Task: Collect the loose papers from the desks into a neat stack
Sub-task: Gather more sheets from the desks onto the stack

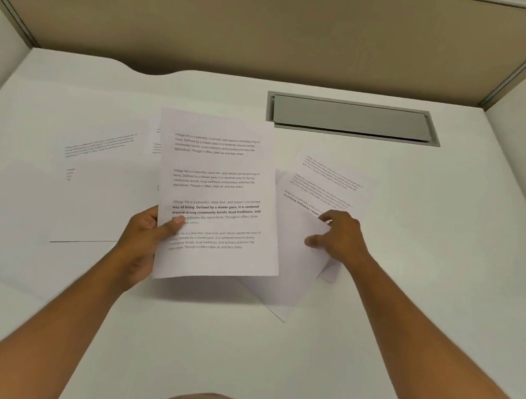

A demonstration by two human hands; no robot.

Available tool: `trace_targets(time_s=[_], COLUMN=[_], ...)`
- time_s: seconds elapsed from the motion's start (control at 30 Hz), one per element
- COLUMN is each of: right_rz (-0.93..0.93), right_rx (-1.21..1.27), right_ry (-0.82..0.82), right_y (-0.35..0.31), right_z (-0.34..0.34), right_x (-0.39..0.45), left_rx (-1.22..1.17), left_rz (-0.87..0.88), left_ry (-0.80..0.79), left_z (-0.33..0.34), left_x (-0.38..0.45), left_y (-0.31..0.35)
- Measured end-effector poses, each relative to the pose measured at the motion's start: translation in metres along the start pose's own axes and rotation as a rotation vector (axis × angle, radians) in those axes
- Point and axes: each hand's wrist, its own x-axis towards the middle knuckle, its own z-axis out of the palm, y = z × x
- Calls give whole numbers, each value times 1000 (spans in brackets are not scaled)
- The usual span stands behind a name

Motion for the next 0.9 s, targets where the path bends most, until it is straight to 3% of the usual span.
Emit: trace_targets(time_s=[0.13, 0.33, 0.43, 0.5, 0.57, 0.67, 0.9], right_rz=[-53, -113, -303, -504, -659, -744, -632], right_rx=[272, 462, 393, 194, -24, -186, -329], right_ry=[140, 829, 1137, 1247, 1220, 1002, 538], right_y=[-10, -37, -45, -44, -41, -35, -24], right_z=[-27, -85, -101, -99, -81, -26, 97], right_x=[-22, -68, -82, -83, -82, -79, -63], left_rx=[14, -3, -1, -12, -23, -23, -9], left_rz=[22, 38, 43, 43, 43, 40, 33], left_ry=[-4, 16, -19, -35, -40, -32, -25], left_z=[-6, -11, -11, -11, -13, -18, -30], left_x=[-2, 3, 5, 6, 7, 8, 14], left_y=[7, 16, 19, 19, 20, 21, 27])
